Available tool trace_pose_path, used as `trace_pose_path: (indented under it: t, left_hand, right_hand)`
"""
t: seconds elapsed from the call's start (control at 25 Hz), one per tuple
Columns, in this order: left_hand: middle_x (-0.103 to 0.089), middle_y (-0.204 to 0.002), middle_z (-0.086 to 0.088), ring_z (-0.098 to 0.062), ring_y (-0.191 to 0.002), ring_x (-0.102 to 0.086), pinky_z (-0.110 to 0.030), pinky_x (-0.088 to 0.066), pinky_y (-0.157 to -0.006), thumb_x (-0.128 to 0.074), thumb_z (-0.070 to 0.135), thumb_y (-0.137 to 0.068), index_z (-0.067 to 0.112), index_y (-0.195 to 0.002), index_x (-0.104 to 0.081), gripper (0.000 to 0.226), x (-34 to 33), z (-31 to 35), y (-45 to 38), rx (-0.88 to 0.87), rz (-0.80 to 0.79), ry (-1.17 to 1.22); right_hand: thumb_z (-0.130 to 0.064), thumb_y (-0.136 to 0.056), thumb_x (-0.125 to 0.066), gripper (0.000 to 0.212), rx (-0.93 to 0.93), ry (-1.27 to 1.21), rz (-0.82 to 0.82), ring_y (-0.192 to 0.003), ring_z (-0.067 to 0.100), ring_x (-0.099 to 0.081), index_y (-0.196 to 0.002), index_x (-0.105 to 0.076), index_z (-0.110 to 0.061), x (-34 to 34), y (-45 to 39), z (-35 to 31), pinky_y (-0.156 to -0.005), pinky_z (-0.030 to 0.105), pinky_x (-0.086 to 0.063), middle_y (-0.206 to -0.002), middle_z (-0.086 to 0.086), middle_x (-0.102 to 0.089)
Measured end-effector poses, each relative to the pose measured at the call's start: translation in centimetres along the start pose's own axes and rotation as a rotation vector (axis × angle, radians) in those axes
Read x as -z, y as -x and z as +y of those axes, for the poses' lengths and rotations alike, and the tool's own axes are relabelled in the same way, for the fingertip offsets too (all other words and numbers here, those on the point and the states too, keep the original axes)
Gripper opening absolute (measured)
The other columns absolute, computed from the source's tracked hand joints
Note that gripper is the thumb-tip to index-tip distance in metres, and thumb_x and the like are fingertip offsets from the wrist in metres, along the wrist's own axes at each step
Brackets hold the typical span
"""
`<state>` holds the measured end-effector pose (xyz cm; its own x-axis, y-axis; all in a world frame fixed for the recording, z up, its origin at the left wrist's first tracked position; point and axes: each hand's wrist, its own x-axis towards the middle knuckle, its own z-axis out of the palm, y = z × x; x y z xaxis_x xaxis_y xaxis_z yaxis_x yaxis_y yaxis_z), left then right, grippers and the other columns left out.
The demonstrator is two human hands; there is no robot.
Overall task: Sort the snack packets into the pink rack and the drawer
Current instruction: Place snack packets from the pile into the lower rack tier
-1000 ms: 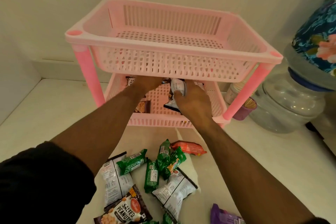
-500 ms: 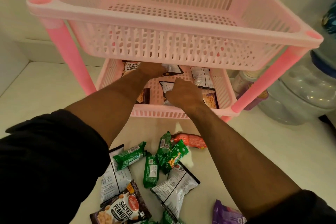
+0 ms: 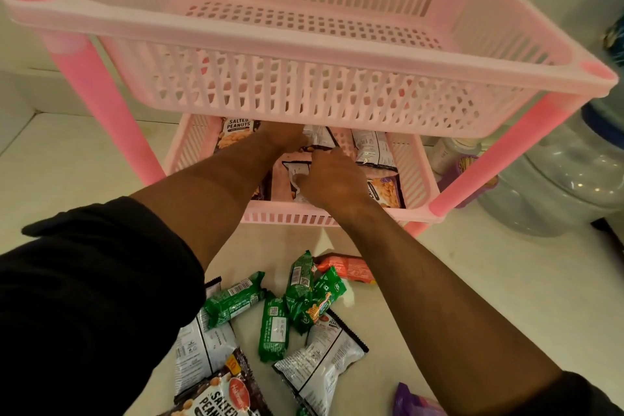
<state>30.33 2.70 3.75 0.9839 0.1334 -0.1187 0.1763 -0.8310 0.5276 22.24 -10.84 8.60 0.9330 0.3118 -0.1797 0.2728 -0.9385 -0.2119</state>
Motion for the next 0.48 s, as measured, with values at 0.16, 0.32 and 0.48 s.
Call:
trace_pose_path:
  t: [0.16,0.32,0.48]
  left_hand:
    - [-0.064,-0.116,-0.012,-0.020,-0.095,-0.053,-0.029,-0.044,-0.082,-0.046,0.015,-0.102,0.008,-0.109,-0.062,0.019,-0.6,2.2,0.9,-0.045,0.110,-0.157]
    - [-0.061,-0.123,-0.011,-0.025,-0.110,-0.056,-0.031,-0.042,-0.084,-0.042,0.017,-0.101,0.005,-0.117,-0.060,0.026,-1.1,3.7,1.4,-0.045,-0.012,-0.330]
    - [-0.017,-0.162,-0.018,-0.033,-0.148,-0.021,-0.041,-0.021,-0.120,-0.041,0.037,-0.102,0.000,-0.154,-0.016,0.069,-1.1,2.7,0.3,0.026,-0.303,-0.325]
  right_hand:
    - [-0.028,-0.096,-0.052,0.026,0.023,-0.018,-0.054,-0.097,0.026,-0.063,-0.112,-0.064,-0.012,0.6,2.1,-1.0,-0.075,0.033,-0.047,-0.111,0.008,-0.066]
    - [-0.031,-0.100,-0.040,0.029,0.054,0.028,-0.248,-0.096,0.026,-0.059,-0.109,-0.062,-0.013,0.5,3.0,-1.4,-0.081,0.036,-0.045,-0.107,0.007,-0.062]
    - [-0.032,-0.103,-0.012,0.053,0.109,0.057,-0.438,-0.117,0.033,-0.053,-0.125,-0.056,-0.011,-0.5,1.9,-0.7,-0.094,0.043,-0.042,-0.133,0.016,-0.056]
